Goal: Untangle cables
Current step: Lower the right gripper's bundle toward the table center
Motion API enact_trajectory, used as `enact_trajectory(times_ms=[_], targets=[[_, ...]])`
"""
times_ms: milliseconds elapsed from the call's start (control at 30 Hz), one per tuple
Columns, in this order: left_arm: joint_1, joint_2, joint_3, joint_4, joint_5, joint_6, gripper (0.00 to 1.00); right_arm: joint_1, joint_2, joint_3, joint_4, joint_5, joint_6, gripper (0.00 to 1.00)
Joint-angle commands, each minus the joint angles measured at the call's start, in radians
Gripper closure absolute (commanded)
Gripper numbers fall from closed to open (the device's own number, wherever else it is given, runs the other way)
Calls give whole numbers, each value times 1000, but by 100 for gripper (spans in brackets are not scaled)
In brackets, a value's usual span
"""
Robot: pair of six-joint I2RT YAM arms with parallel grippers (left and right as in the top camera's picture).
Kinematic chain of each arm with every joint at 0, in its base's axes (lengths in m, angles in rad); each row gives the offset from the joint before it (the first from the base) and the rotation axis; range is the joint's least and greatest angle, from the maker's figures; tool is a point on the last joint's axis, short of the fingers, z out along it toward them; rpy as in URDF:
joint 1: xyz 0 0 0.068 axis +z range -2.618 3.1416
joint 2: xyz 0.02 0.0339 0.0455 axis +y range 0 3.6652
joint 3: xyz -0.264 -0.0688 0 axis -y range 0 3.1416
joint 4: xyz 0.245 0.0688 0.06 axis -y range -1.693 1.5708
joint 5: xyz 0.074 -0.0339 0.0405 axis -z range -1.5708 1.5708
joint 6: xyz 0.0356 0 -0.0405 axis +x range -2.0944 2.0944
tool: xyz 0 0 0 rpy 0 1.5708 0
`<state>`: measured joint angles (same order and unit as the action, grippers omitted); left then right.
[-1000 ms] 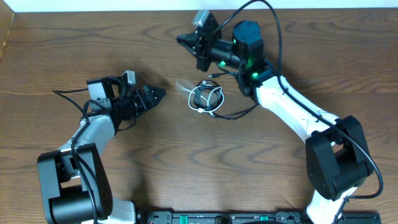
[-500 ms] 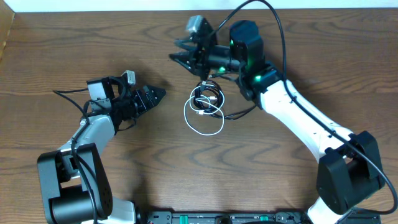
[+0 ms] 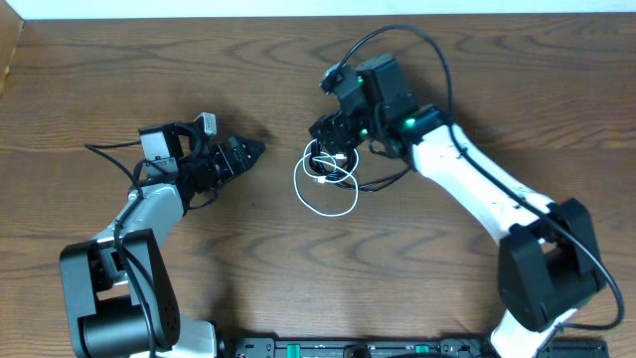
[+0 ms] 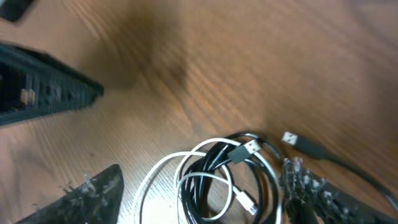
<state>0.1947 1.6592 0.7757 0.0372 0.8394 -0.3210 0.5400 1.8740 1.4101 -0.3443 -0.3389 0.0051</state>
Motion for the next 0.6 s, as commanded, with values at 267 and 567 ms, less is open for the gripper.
enact_trajectory(times_ms=[267,567], targets=[[0,-1,0,2,5,-2,13,32,162,0,9,6,1,18],[0,-1,0,2,5,-2,13,36,174,0,-41,-97,2,28]])
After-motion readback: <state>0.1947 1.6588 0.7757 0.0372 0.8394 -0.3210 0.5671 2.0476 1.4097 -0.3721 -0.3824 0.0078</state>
